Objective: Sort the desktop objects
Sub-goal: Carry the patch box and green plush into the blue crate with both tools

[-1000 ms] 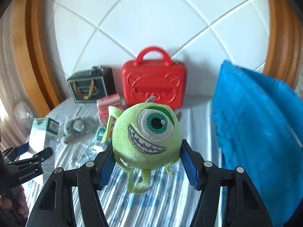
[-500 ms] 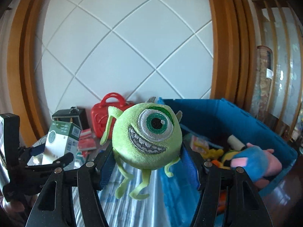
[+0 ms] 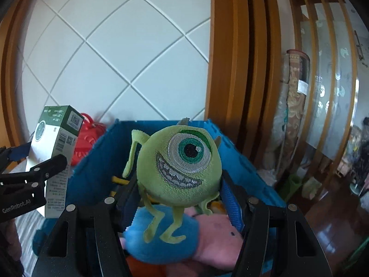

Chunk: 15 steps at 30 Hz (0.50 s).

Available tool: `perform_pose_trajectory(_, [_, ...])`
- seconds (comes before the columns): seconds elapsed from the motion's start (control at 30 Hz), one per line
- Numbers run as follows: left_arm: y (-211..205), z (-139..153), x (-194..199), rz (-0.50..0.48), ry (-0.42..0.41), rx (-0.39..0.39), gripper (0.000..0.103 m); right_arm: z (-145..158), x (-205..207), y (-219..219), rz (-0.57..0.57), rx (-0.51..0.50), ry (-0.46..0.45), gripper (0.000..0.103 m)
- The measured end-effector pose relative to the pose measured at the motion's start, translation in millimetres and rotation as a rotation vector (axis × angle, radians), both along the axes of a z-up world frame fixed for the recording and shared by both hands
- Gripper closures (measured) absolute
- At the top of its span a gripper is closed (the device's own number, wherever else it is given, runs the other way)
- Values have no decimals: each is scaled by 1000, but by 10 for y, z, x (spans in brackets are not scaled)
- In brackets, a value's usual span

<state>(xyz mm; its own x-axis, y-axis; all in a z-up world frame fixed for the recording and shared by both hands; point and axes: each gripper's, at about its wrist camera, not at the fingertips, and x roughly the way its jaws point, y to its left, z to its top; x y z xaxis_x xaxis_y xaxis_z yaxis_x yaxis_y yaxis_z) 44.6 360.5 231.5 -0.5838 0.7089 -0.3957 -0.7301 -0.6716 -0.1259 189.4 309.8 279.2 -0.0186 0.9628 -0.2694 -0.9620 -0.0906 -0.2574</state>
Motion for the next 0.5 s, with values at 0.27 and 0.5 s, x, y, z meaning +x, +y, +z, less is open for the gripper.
perform_pose_trajectory(0.27, [741, -249, 165, -24, -116, -153, 20, -242, 554, 561, -34, -181, -16, 39])
perform_pose_trajectory(0.5, [899, -375, 192, 3, -165, -216, 18, -443, 685, 813, -27, -292, -48, 38])
